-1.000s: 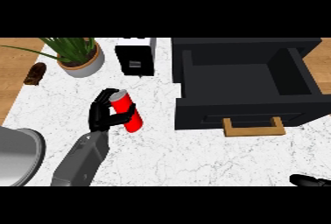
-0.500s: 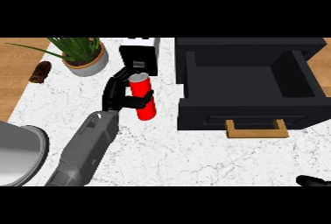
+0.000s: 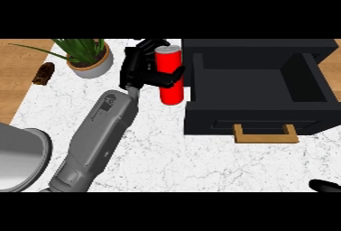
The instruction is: Pick up the can, place it into the drawer and close the drawer
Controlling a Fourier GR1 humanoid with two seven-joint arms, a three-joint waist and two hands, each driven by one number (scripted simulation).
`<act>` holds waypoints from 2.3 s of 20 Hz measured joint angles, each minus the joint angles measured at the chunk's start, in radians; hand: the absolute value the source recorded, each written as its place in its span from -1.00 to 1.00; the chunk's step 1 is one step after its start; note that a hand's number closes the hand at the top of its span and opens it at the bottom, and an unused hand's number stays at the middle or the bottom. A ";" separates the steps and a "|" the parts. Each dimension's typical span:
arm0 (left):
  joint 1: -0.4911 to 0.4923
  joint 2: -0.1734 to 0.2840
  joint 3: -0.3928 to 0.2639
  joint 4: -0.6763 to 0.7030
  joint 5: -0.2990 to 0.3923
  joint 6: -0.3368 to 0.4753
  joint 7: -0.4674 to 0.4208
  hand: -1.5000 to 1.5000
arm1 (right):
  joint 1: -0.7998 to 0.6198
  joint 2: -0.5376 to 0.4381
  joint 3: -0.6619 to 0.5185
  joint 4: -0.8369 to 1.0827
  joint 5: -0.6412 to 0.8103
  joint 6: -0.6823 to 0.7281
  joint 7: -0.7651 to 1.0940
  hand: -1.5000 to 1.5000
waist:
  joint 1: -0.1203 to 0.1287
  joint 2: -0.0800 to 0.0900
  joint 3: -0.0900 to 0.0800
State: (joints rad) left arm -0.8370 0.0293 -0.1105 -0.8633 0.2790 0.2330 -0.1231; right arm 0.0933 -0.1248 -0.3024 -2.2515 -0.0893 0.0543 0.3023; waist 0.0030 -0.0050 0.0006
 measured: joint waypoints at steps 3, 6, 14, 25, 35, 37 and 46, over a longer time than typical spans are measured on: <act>-0.042 -0.006 -0.013 -0.060 -0.013 0.040 0.087 1.00 | 0.009 0.010 0.001 0.006 0.003 0.004 -0.016 -1.00 | -0.003 0.001 0.000; -0.110 -0.006 -0.022 -0.087 -0.031 0.078 0.167 1.00 | -0.002 0.006 0.007 -0.006 0.009 0.000 0.007 -1.00 | -0.007 0.002 0.000; -0.330 -0.024 -0.021 -0.013 -0.051 0.145 0.292 1.00 | -0.026 -0.010 -0.022 0.012 -0.011 0.006 0.007 -1.00 | -0.018 0.006 0.000; -0.595 -0.029 -0.061 0.245 0.032 0.199 0.312 1.00 | -0.052 -0.001 0.005 -0.004 0.003 -0.005 0.029 -1.00 | -0.047 0.013 0.001; -0.713 -0.029 -0.147 0.439 0.119 0.263 0.253 1.00 | -0.100 -0.028 0.006 -0.007 -0.016 -0.001 0.069 -1.00 | -0.088 0.023 0.002; -0.727 -0.029 -0.168 0.455 0.137 0.295 0.252 -1.00 | -0.108 -0.033 0.009 0.004 -0.012 0.003 0.066 -1.00 | -0.092 0.024 0.002; -0.768 -0.029 -0.217 0.520 0.197 0.393 0.221 -1.00 | -0.136 -0.043 0.035 0.023 0.024 0.008 0.052 -1.00 | -0.105 0.029 0.003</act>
State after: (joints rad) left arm -1.6050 0.0003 -0.3275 -0.3430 0.4761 0.6262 0.0974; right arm -0.0428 -0.1676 -0.2672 -2.2282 -0.0651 0.0621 0.3541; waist -0.1020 0.0244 0.0035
